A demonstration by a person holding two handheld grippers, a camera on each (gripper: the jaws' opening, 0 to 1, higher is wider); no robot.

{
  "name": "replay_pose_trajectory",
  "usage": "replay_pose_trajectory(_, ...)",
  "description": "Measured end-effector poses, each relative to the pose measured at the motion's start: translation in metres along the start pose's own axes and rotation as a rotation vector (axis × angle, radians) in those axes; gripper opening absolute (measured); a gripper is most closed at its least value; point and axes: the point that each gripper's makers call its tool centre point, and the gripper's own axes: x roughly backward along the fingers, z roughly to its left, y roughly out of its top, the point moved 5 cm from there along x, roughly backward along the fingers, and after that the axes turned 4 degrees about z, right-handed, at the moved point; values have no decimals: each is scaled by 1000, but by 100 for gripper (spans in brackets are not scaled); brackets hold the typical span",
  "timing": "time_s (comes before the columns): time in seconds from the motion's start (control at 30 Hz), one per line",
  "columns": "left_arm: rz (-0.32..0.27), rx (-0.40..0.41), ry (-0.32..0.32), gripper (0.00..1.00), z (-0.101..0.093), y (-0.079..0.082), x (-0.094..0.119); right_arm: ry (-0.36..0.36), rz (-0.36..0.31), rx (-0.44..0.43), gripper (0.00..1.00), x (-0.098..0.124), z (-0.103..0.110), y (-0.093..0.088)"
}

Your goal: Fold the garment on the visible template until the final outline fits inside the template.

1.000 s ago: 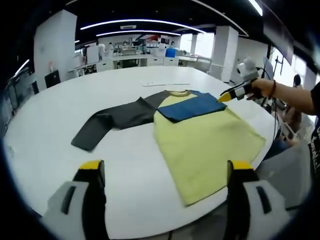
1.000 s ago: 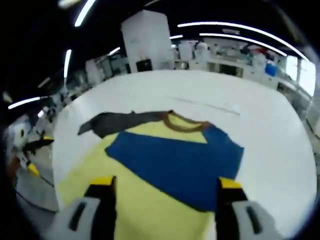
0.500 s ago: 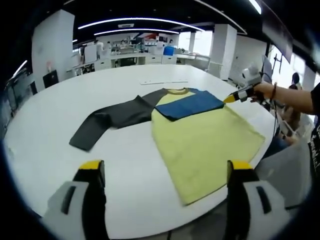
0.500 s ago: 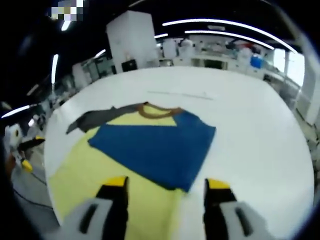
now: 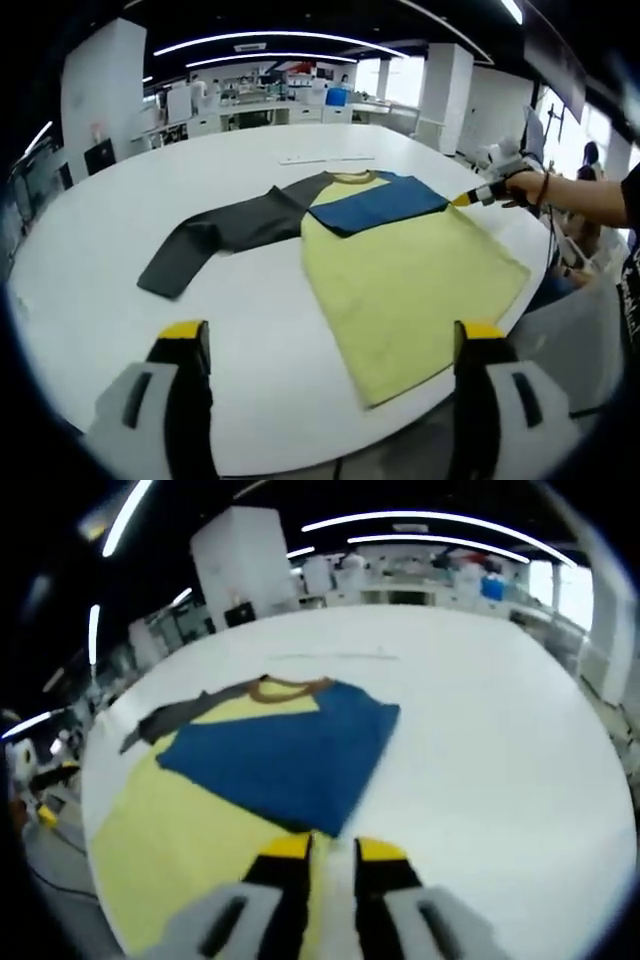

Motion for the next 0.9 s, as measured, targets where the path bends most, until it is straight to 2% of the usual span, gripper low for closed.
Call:
replay_pose_trajectory(0.1,6,-2,-1,98,2,-1,-2,-2,-11,-15,5,-2,-2,0)
replay_pose_trajectory(0.17,9,-2,-3,98,2,-1,-3,8,-13,-35,5,-10,-12,2)
replay_pose_trajectory(0.53,31,-8,0,97,14,-8,-8,75,-42,-109,0,-15,0,1)
replay_pose_trajectory(0.63,32,-6,1,97,15,-8,-8,73,-35,-75,0,-16,-1,2)
replay_pose_trajectory(0.7,29,-5,3,97,14,-9,-7,30,-17,-31,0,-18,-15,3)
replay_pose_trajectory(0.77,30,-4,6,97,14,-10,-6,1,-7,2,0,-8,-8,1)
replay_pose_trajectory(0.9,40,-4,7,97,16,-12,-7,-51,10,87,0,-3,-14,3)
